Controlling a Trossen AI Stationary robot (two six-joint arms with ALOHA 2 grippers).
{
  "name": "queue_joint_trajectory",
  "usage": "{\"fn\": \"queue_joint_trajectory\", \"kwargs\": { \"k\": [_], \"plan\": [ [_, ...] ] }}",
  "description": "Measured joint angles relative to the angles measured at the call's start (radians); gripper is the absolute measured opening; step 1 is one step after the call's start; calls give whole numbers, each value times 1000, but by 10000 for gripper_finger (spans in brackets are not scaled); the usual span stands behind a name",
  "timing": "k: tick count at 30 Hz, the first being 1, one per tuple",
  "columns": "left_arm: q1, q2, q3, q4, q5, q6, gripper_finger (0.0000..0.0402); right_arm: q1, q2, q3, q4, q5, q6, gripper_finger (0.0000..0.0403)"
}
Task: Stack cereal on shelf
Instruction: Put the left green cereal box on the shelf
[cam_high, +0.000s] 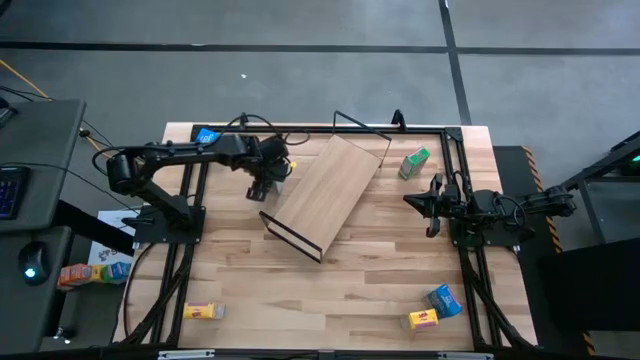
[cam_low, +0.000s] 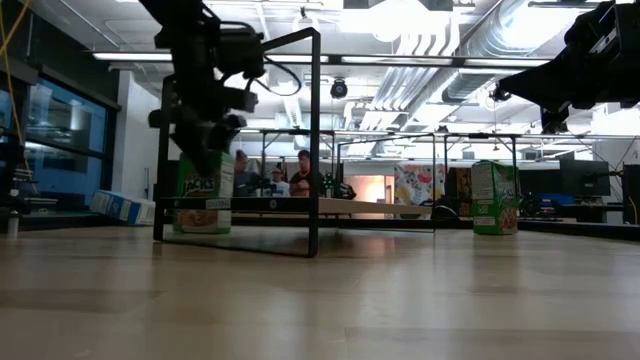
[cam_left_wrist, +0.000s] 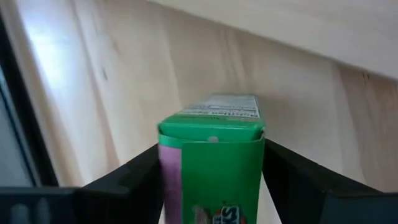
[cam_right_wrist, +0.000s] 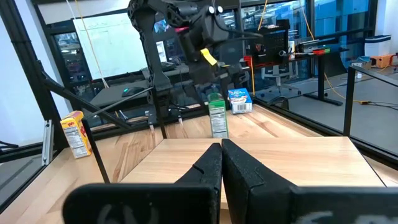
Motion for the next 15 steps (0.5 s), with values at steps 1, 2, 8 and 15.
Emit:
{"fn": "queue_joint_trajectory", "kwargs": {
  "k": [1,2,8,15],
  "plan": [
    [0,0,8,-3,0,0,229,0,0,0,0,0,0,0],
    [0,0,18,-8,0,0,227,0,0,0,0,0,0,0],
    [0,0,48,-26,0,-1,200,0,0,0,0,0,0,0],
    [0,0,48,-54,6,-34,170,0,0,0,0,0,0,0]
  ]
}}
